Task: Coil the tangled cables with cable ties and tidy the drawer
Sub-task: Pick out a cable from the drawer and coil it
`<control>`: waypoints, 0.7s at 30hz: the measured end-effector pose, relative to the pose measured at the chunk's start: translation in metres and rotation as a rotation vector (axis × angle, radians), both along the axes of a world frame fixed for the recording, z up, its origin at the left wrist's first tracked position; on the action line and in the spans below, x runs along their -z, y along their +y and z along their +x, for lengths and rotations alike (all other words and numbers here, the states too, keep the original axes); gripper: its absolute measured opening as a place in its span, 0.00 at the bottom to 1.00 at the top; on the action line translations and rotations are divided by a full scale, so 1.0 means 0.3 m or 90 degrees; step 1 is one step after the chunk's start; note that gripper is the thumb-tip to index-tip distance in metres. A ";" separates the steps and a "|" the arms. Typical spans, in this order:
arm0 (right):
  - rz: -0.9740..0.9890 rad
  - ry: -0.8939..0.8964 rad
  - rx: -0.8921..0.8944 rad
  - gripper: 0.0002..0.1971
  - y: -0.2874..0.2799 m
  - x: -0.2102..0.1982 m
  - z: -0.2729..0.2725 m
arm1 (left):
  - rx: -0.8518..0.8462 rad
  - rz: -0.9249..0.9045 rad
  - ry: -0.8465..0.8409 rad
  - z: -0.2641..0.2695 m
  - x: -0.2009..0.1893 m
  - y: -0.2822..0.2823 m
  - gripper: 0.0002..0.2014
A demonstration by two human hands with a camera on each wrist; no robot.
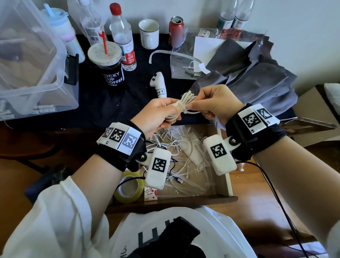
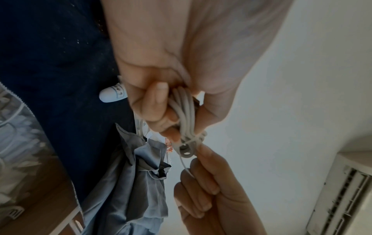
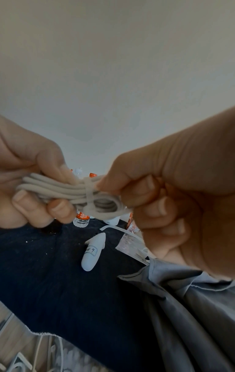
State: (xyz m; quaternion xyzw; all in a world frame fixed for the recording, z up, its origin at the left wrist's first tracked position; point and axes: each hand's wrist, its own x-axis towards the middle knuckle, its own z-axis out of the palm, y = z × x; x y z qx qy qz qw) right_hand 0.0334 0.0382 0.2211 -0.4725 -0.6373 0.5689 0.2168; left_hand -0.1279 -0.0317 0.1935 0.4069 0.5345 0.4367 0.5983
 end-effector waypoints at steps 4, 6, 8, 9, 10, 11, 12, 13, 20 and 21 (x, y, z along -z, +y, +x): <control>0.027 -0.022 -0.009 0.13 -0.017 0.018 -0.005 | -0.011 -0.004 0.029 0.011 0.015 -0.001 0.10; 0.044 -0.041 -0.012 0.14 -0.034 0.042 -0.011 | -0.010 -0.017 0.044 0.018 0.030 -0.009 0.11; 0.046 -0.058 -0.029 0.13 -0.042 0.058 -0.014 | 0.000 -0.038 0.049 0.020 0.043 -0.016 0.10; 0.053 -0.079 -0.049 0.12 -0.040 0.057 -0.017 | 0.006 -0.049 0.049 0.016 0.045 -0.015 0.09; 0.072 -0.113 -0.074 0.11 -0.036 0.051 -0.018 | 0.009 -0.061 0.049 0.010 0.045 -0.013 0.09; 0.112 -0.158 -0.095 0.11 -0.030 0.043 -0.019 | 0.007 -0.072 0.046 0.001 0.045 -0.008 0.07; 0.170 -0.203 -0.105 0.10 -0.024 0.033 -0.019 | 0.002 -0.080 0.043 -0.008 0.042 -0.004 0.05; 0.234 -0.237 -0.113 0.10 -0.019 0.025 -0.021 | -0.005 -0.087 0.040 -0.015 0.038 0.000 0.05; 0.389 -0.183 -0.216 0.11 -0.042 0.055 -0.048 | 0.057 -0.130 0.047 -0.009 0.027 -0.009 0.09; 0.393 -0.173 -0.205 0.10 -0.043 0.064 -0.050 | 0.059 -0.133 0.049 -0.009 0.029 -0.011 0.10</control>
